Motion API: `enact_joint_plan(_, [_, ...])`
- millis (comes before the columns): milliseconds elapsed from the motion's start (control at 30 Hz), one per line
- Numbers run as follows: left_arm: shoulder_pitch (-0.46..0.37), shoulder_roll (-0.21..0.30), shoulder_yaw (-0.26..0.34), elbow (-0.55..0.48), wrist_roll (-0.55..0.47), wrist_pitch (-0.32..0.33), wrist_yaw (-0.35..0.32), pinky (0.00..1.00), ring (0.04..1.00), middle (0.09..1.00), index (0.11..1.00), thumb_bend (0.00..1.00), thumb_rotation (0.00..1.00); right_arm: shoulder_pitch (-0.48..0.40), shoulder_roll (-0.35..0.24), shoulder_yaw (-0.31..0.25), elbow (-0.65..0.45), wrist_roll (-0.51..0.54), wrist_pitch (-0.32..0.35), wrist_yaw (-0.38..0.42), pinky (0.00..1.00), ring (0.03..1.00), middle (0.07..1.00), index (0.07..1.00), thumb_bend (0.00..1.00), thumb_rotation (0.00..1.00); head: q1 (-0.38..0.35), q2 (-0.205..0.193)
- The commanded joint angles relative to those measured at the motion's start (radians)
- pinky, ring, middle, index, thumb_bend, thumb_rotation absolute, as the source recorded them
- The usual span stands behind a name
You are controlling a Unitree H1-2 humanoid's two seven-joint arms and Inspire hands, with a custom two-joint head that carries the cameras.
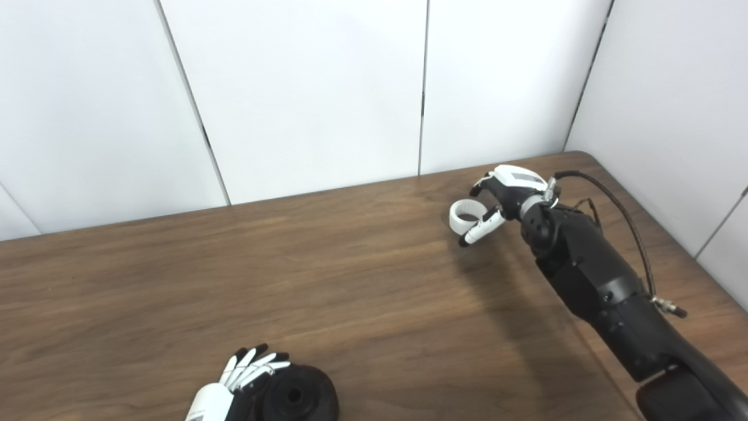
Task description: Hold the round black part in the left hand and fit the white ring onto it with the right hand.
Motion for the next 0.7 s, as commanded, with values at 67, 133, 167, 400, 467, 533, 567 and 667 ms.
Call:
enact_joint_plan(67, [0.031,0.025,0.003,0.071,0.010,0.041,-0.045,1.00,0.950,0.844,0.482,0.52,0.06,-0.047,-0.016,-0.004,-0.010,-0.008,-0.015,-0.034,1.00,1.000,0.970,0.800,0.88,0.36,0.002,0.003])
enact_joint_plan(133, [0.031,0.024,0.003,0.070,0.009,0.042,-0.047,1.00,0.951,0.844,0.482,0.52,0.06,-0.048,-0.015,0.000,-0.005,-0.010,-0.016,-0.036,1.00,1.000,0.969,0.799,0.88,0.36,0.002,0.003])
enact_joint_plan(167, [0.032,0.023,0.003,0.069,0.009,0.043,-0.046,1.00,0.951,0.844,0.482,0.52,0.06,-0.048,-0.016,0.004,-0.003,-0.011,-0.019,-0.037,1.00,1.000,0.969,0.793,0.88,0.36,0.003,0.002])
enact_joint_plan(400, [0.031,0.023,0.003,0.071,0.006,0.037,-0.044,1.00,0.952,0.845,0.482,0.52,0.06,-0.048,-0.018,0.021,0.005,-0.017,-0.024,-0.041,1.00,1.000,0.966,0.774,0.87,0.36,0.005,0.003])
enact_joint_plan(467, [0.031,0.023,0.002,0.071,0.008,0.035,-0.041,1.00,0.949,0.845,0.482,0.52,0.06,-0.049,-0.019,0.022,0.010,-0.015,-0.029,-0.046,1.00,1.000,0.964,0.767,0.86,0.35,0.005,0.003])
enact_joint_plan(533, [0.031,0.023,0.001,0.071,0.012,0.036,-0.040,1.00,0.947,0.843,0.482,0.52,0.06,-0.050,-0.019,0.023,0.012,-0.013,-0.033,-0.052,1.00,1.000,0.962,0.763,0.86,0.34,0.005,0.003])
enact_joint_plan(567, [0.031,0.024,0.001,0.070,0.014,0.037,-0.040,1.00,0.947,0.842,0.482,0.52,0.06,-0.050,-0.020,0.024,0.012,-0.013,-0.034,-0.052,1.00,1.000,0.961,0.764,0.86,0.34,0.005,0.003])
enact_joint_plan(667, [0.030,0.024,0.001,0.069,0.011,0.037,-0.044,1.00,0.951,0.844,0.482,0.52,0.06,-0.049,-0.020,0.025,0.011,-0.014,-0.032,-0.050,1.00,1.000,0.961,0.767,0.85,0.34,0.008,0.003])
